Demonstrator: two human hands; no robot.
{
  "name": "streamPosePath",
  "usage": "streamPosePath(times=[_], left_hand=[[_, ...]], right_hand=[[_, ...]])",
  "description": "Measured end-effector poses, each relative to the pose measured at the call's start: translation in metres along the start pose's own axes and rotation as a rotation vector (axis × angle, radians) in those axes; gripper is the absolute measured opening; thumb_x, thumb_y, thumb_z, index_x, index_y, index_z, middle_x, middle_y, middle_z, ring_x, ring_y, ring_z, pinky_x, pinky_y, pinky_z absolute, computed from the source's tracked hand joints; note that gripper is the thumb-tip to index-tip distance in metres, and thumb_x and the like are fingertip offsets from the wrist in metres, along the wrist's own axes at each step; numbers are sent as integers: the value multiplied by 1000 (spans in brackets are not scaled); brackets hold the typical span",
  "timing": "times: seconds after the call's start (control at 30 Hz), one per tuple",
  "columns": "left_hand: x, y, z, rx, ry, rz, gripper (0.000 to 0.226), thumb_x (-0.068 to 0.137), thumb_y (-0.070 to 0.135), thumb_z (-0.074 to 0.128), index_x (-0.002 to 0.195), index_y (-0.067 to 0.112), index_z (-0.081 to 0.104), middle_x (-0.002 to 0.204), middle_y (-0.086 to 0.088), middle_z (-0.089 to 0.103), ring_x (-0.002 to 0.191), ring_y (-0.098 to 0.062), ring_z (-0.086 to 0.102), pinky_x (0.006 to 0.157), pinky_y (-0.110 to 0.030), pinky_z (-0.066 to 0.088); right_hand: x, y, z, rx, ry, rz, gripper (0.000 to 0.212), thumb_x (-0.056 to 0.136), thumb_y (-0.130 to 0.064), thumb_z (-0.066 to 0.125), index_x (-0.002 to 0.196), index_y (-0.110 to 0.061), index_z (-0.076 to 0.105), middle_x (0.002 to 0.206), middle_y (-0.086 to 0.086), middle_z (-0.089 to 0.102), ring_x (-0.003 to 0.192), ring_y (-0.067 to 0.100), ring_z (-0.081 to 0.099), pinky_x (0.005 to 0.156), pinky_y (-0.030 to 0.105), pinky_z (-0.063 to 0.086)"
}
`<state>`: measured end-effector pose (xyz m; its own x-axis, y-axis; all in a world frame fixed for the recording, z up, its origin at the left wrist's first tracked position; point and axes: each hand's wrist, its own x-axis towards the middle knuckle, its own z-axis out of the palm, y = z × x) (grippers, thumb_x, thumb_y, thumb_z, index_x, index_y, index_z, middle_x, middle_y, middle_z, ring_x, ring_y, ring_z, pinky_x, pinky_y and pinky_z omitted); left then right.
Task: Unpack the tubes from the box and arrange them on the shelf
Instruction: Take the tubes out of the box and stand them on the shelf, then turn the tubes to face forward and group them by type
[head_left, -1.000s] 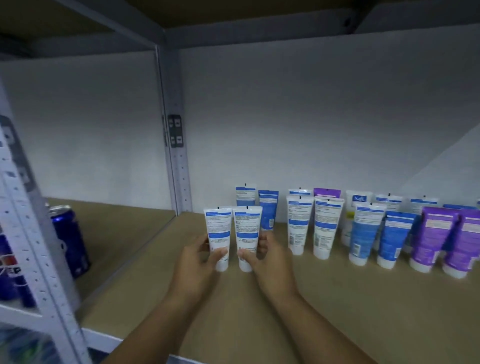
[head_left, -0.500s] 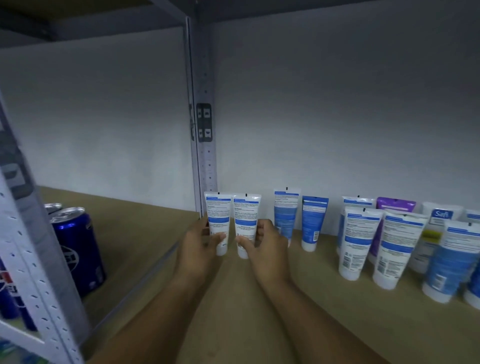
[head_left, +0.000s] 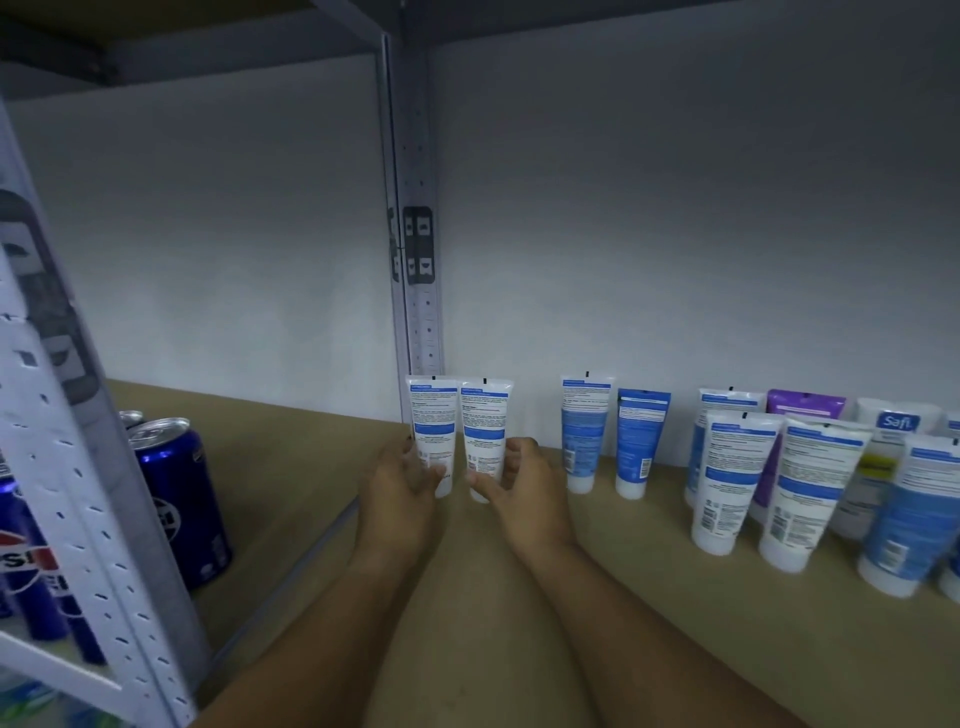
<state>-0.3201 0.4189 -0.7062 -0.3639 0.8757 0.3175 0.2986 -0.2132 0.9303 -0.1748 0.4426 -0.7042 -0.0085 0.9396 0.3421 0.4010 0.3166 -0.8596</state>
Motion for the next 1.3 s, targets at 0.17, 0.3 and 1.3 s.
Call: streamPosePath(times=[0.17,0.3,1.3], left_hand=[[-34,10,13,120,95,25,35,87,3,65,116,16,52,112,-2,62,102,-19,62,87,-35,52],[-75,34,50,219,-123,168,29,84,1,64,110,14,60,103,-4,66,91,-16,64,87,-38,54],[-708,148,487,84,-1692,946,37,93,22,63,130,20,60,126,2,64,116,-16,58,100,-31,47]], right_hand=[[-32,4,-40,-127,-29,18,50,84,-27,76,127,-12,57,119,0,66,105,11,63,94,26,52],[-76,5,-103,-243,-61,-45,34,87,-19,72,120,-12,64,112,-1,70,97,2,63,93,18,51],[-686,181,-580,-688,876,1270,13,85,-22,66,95,-16,70,92,6,73,93,24,67,71,27,45]])
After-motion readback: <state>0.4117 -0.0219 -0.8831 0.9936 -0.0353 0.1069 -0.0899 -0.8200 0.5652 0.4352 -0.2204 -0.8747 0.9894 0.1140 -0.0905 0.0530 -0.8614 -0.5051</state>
